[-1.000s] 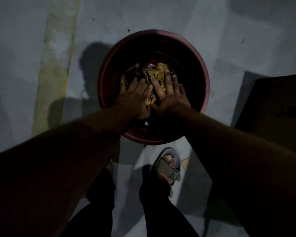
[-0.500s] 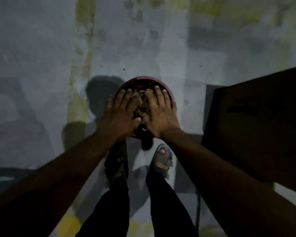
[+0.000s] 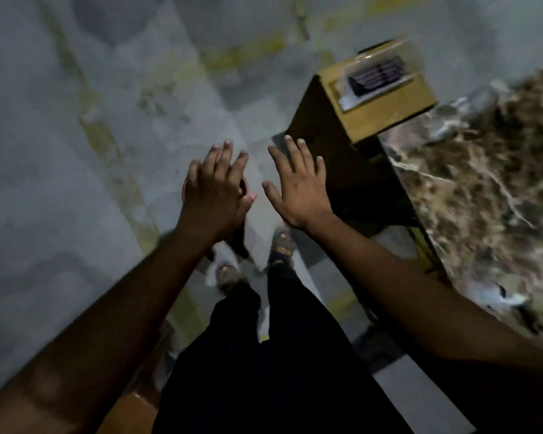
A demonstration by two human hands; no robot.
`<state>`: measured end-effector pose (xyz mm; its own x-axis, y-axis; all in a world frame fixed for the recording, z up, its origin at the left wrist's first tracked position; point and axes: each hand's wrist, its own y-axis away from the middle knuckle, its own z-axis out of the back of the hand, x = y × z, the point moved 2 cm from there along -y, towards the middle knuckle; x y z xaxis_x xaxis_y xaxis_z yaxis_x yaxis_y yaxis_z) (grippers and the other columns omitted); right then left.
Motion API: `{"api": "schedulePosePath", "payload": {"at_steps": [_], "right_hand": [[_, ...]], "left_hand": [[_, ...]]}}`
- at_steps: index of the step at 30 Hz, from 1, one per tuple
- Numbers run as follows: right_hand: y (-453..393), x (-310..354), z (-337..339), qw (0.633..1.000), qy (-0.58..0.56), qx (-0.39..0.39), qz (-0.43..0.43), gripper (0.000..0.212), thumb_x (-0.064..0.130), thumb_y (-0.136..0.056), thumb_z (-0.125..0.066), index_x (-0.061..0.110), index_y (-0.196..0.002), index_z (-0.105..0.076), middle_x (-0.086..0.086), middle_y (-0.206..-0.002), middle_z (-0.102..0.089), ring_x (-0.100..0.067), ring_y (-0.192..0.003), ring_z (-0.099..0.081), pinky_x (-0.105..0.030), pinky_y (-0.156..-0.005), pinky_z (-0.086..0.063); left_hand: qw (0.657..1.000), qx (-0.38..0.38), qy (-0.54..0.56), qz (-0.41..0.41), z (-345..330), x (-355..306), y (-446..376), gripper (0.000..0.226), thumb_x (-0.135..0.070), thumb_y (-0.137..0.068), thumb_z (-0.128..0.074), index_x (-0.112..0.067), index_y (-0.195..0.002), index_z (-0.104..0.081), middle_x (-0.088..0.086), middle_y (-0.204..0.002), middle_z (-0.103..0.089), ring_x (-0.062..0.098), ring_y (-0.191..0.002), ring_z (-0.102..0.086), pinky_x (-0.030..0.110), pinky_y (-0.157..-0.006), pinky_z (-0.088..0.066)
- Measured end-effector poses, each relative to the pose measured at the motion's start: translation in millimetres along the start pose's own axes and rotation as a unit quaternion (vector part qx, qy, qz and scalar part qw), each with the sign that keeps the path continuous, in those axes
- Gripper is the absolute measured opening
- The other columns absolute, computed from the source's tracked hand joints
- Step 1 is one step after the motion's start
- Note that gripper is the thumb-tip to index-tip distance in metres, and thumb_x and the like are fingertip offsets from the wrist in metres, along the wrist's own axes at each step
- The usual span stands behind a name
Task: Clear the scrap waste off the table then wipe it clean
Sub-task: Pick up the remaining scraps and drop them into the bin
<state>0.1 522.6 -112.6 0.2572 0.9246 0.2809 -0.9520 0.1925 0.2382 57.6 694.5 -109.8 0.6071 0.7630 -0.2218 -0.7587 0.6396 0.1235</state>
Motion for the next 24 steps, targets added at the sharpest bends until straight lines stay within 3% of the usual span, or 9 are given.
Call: {"api": "schedulePosePath", "payload": {"at_steps": [2, 5, 10, 14, 16, 19, 22, 24], "right_hand": [[40.9, -13.5, 31.0, 0.999, -0.015, -0.026, -0.042, 0.066, 0.055, -0.1, -0.034, 0.028, -0.159, -0.021, -0.005, -0.17, -0.009, -0.027, -0.157, -0.002, -0.061, -0.122, -0.01], [101.6, -48.5, 68.3, 0.988, -0.04, -0.098, -0.117, 0.068, 0.06, -0.098, -0.027, 0.031, -0.159, -0.022, -0.004, -0.169, -0.013, -0.025, -0.156, -0.005, -0.06, -0.122, -0.013], [181.8, -119.3, 89.5, 0.952, -0.06, -0.161, -0.252, 0.066, 0.06, -0.1, -0.03, 0.032, -0.159, -0.02, -0.003, -0.169, -0.014, -0.026, -0.155, -0.011, -0.057, -0.121, -0.018], [247.9, -176.4, 92.1, 0.914, -0.088, -0.2, -0.342, 0.071, 0.062, -0.094, -0.023, 0.033, -0.158, -0.025, -0.002, -0.168, -0.018, -0.024, -0.156, -0.012, -0.054, -0.122, -0.016], [278.2, -209.6, 88.4, 0.896, -0.098, -0.217, -0.375, 0.068, 0.059, -0.095, -0.031, 0.032, -0.157, -0.029, -0.004, -0.167, -0.021, -0.025, -0.155, -0.014, -0.053, -0.121, -0.019], [328.9, -258.7, 71.0, 0.874, -0.111, -0.227, -0.414, 0.065, 0.056, -0.095, -0.036, 0.032, -0.155, -0.032, -0.008, -0.167, -0.022, -0.029, -0.154, -0.017, -0.054, -0.119, -0.026], [375.7, -300.3, 47.2, 0.862, -0.128, -0.209, -0.444, 0.068, 0.058, -0.096, -0.035, 0.033, -0.158, -0.024, -0.011, -0.168, -0.012, -0.033, -0.153, -0.014, -0.051, -0.119, -0.021], [400.8, -326.7, 36.7, 0.851, -0.141, -0.211, -0.459, 0.071, 0.058, -0.094, -0.04, 0.03, -0.158, -0.024, -0.015, -0.168, -0.01, -0.037, -0.152, -0.015, -0.052, -0.118, -0.022]], "left_hand": [[0.999, -0.014, -0.017, -0.048, 21.2, -33.1, 7.3, 0.076, -0.054, -0.092, -0.054, -0.016, -0.155, -0.035, 0.017, -0.162, -0.031, 0.035, -0.148, -0.032, 0.056, -0.114, -0.028], [0.991, -0.017, -0.033, -0.13, 46.0, -91.9, 8.1, 0.077, -0.06, -0.096, -0.036, -0.019, -0.16, -0.023, 0.014, -0.167, -0.021, 0.032, -0.152, -0.023, 0.054, -0.118, -0.023], [0.965, 0.018, -0.015, -0.26, 55.2, -204.6, -9.4, 0.078, -0.06, -0.098, -0.036, -0.021, -0.161, -0.012, 0.008, -0.169, -0.01, 0.028, -0.155, -0.011, 0.052, -0.121, -0.019], [0.937, 0.048, -0.022, -0.346, 32.7, -300.4, -13.8, 0.077, -0.064, -0.094, -0.027, -0.023, -0.157, -0.015, 0.01, -0.164, -0.029, 0.032, -0.149, -0.03, 0.052, -0.116, -0.031], [0.92, 0.055, -0.028, -0.388, 14.1, -349.6, -14.4, 0.075, -0.063, -0.094, -0.03, -0.021, -0.156, -0.021, 0.01, -0.161, -0.035, 0.033, -0.146, -0.035, 0.051, -0.115, -0.032], [0.904, 0.086, -0.034, -0.417, -20.9, -416.2, -7.6, 0.074, -0.063, -0.095, -0.029, -0.022, -0.156, -0.019, 0.01, -0.162, -0.033, 0.032, -0.147, -0.03, 0.054, -0.114, -0.033], [0.891, 0.129, -0.06, -0.431, -64.1, -468.3, 5.3, 0.074, -0.069, -0.098, -0.015, -0.022, -0.155, -0.016, 0.011, -0.161, -0.036, 0.036, -0.146, -0.036, 0.057, -0.113, -0.037], [0.889, 0.141, -0.068, -0.431, -87.1, -496.5, 15.2, 0.076, -0.066, -0.096, -0.026, -0.018, -0.155, -0.026, 0.014, -0.157, -0.041, 0.038, -0.142, -0.042, 0.055, -0.11, -0.04]]}}
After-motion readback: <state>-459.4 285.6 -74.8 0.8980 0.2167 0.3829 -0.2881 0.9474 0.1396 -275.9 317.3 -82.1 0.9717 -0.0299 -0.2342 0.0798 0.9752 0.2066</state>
